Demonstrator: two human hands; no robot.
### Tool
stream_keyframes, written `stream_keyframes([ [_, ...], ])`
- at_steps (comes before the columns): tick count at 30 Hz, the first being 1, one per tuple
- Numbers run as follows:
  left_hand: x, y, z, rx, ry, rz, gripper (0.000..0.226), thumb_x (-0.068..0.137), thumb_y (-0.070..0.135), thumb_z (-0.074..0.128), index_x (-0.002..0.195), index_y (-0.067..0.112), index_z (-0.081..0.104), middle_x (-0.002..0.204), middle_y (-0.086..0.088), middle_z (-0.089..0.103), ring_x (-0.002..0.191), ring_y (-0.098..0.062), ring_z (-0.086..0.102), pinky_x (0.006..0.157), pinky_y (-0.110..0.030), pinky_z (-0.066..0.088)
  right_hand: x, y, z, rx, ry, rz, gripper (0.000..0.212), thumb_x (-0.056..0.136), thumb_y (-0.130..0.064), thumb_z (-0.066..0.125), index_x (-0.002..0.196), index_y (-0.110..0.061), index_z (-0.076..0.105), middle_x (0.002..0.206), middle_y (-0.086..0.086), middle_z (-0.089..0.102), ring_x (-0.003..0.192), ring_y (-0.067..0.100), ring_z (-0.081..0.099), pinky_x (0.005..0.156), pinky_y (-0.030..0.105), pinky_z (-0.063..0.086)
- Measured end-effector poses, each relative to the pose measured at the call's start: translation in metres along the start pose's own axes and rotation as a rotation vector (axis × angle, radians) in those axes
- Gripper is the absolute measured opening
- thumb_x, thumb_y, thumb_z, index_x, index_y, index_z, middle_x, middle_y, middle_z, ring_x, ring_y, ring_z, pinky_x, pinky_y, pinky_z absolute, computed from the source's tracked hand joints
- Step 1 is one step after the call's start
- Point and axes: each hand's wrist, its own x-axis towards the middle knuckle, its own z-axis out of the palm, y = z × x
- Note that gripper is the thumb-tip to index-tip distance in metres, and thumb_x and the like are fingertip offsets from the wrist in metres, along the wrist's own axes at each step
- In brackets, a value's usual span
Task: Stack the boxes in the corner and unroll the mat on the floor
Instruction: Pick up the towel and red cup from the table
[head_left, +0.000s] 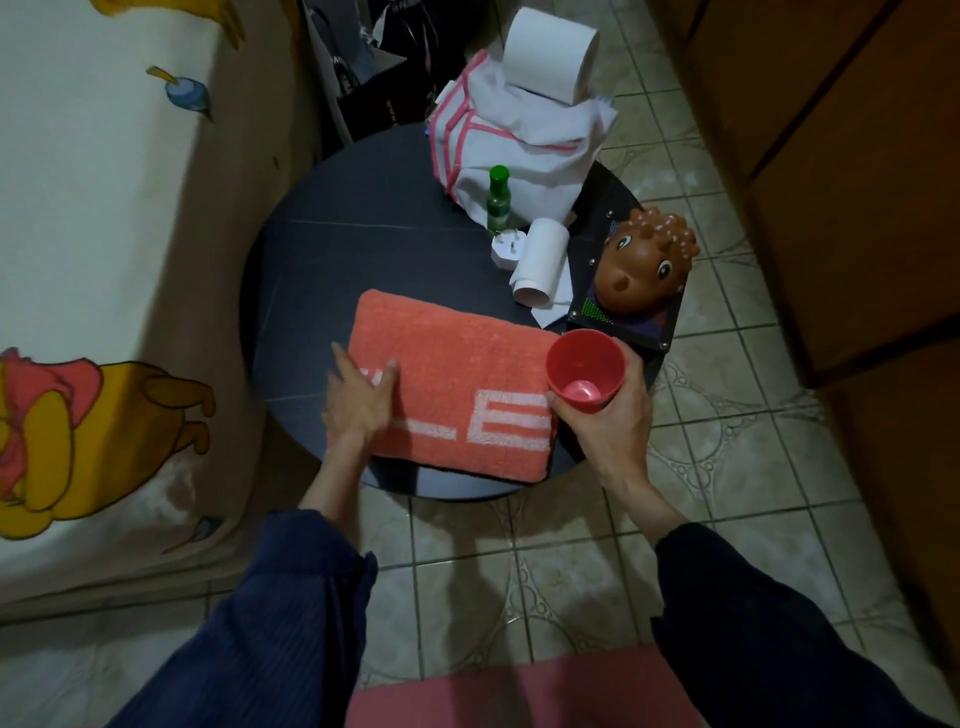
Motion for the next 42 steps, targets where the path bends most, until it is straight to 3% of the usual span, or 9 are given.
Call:
stream_keyframes([
  [2,-0.003,-0.003,0.002,-0.023,-0.017,-0.029,0.087,0.089,0.054,0.047,0.151,0.012,0.003,0.150,-0.020,0.032,0.138,-0.041,0.031,0.114,-0.057,0.018,-0.001,-0.002,0.001,-0.005,0.011,0.013,0.091,0.057,-0.018,0.087,0.135,-0.015,0.040,0.131,0.007,0.053,0.123,0.023,0.048,0.103,0.040,0.041],
  [7,-0.025,-0.005,0.001,-0.157,-0.072,-0.127,0.077,0.082,0.057,0.057,0.133,0.003,0.038,0.135,-0.018,0.051,0.123,-0.036,0.049,0.104,-0.043,0.037,-0.002,-0.004,-0.003,-0.014,0.025,0.035,0.089,0.059,-0.017,0.086,0.135,-0.017,0.039,0.132,0.007,0.052,0.123,0.024,0.048,0.103,0.040,0.041],
  [12,-0.048,-0.002,-0.002,-0.349,-0.069,-0.132,0.072,0.081,0.052,0.062,0.129,0.006,0.037,0.133,-0.016,0.052,0.121,-0.033,0.052,0.101,-0.041,0.039,-0.007,-0.006,-0.009,-0.011,0.029,0.057,0.088,0.060,-0.013,0.085,0.134,-0.017,0.039,0.133,0.007,0.051,0.124,0.023,0.048,0.096,0.028,0.037],
  [19,-0.088,0.012,-0.013,-0.359,0.008,-0.032,0.057,0.086,0.046,0.060,0.125,0.008,0.043,0.127,-0.015,0.058,0.118,-0.033,0.055,0.098,-0.039,0.042,-0.030,-0.024,-0.034,-0.024,0.032,0.061,0.089,0.059,-0.017,0.086,0.134,-0.017,0.039,0.132,0.005,0.052,0.122,0.023,0.048,0.097,0.034,0.042],
  [26,-0.149,0.036,-0.059,-0.475,0.044,0.068,0.051,0.090,0.035,0.059,0.130,0.011,0.041,0.126,-0.010,0.059,0.116,-0.028,0.056,0.088,-0.027,0.037,-0.053,-0.086,-0.070,-0.010,-0.068,-0.023,0.087,0.061,-0.018,0.086,0.135,-0.013,0.040,0.132,0.007,0.051,0.119,0.016,0.046,0.090,0.023,0.035],
  [34,-0.213,0.044,-0.146,-0.552,0.221,0.027,0.054,0.087,0.042,0.060,0.131,0.014,0.041,0.127,-0.011,0.059,0.117,-0.030,0.056,0.103,-0.042,0.042,-0.076,-0.177,-0.097,0.028,-0.195,-0.191,0.088,0.060,-0.023,0.087,0.134,-0.012,0.040,0.130,0.008,0.053,0.119,0.020,0.051,0.092,0.023,0.036],
  [40,-0.275,0.019,-0.211,-0.681,0.381,-0.034,0.055,0.082,0.041,0.066,0.129,0.019,0.044,0.124,-0.010,0.061,0.115,-0.028,0.058,0.104,-0.048,0.043,-0.116,-0.241,-0.096,0.050,-0.329,-0.357,0.085,0.059,-0.024,0.087,0.131,-0.013,0.043,0.127,0.007,0.055,0.117,0.021,0.053,0.096,0.030,0.043],
  [42,-0.298,0.003,-0.230,-0.698,0.410,-0.068,0.055,0.083,0.041,0.065,0.128,0.017,0.044,0.122,-0.010,0.062,0.111,-0.027,0.059,0.102,-0.047,0.044,-0.138,-0.261,-0.092,0.062,-0.400,-0.400,0.085,0.059,-0.026,0.087,0.131,-0.013,0.043,0.128,0.007,0.054,0.115,0.016,0.050,0.093,0.026,0.040],
])
